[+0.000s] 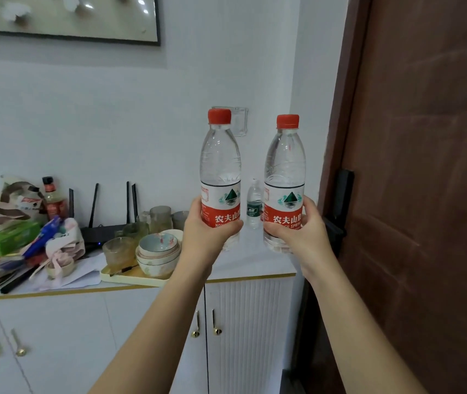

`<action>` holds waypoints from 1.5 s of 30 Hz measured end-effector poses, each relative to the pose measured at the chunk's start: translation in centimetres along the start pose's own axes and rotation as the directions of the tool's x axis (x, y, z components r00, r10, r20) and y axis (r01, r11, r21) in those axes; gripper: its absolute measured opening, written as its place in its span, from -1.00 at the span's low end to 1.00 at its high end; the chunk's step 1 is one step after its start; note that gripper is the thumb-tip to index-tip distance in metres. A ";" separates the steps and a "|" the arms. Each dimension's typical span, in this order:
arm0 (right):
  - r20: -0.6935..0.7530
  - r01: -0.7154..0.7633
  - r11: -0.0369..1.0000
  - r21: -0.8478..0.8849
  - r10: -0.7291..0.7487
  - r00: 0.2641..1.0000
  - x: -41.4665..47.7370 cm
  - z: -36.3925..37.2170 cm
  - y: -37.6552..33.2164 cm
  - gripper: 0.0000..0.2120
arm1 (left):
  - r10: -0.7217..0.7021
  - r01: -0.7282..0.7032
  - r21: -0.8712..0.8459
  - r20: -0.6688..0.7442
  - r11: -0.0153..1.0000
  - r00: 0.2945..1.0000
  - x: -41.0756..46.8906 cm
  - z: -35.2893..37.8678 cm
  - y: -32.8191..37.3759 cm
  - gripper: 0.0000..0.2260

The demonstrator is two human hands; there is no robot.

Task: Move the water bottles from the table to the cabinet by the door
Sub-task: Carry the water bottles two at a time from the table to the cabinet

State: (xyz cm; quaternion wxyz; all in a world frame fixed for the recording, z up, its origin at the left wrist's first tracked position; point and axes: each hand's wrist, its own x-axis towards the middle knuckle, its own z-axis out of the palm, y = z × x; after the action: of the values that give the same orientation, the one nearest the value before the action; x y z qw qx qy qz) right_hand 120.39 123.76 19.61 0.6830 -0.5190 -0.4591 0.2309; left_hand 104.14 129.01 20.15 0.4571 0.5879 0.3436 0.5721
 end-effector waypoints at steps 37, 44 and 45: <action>0.067 -0.235 0.956 -0.173 0.250 0.966 30.3 5.1 32.6 -0.23 | -0.280 0.328 0.284 -0.197 0.901 0.940 28.5 8.6 -30.8 -0.49; 0.108 -0.273 0.945 -0.179 0.295 0.949 31.3 5.9 36.3 -0.25 | -0.328 0.380 0.347 -0.200 0.857 0.923 29.4 8.7 -33.3 -0.49; 0.109 -0.278 0.944 -0.179 0.300 0.948 31.4 6.0 36.6 -0.25 | -0.334 0.382 0.352 -0.190 0.854 0.923 29.5 8.7 -33.6 -0.49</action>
State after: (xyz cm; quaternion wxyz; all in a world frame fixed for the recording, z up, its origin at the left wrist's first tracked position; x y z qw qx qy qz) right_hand 135.94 164.60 -1.70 0.5648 -0.6176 -0.4402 0.3252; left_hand 119.98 166.74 0.10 0.4104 0.5554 0.5791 0.4334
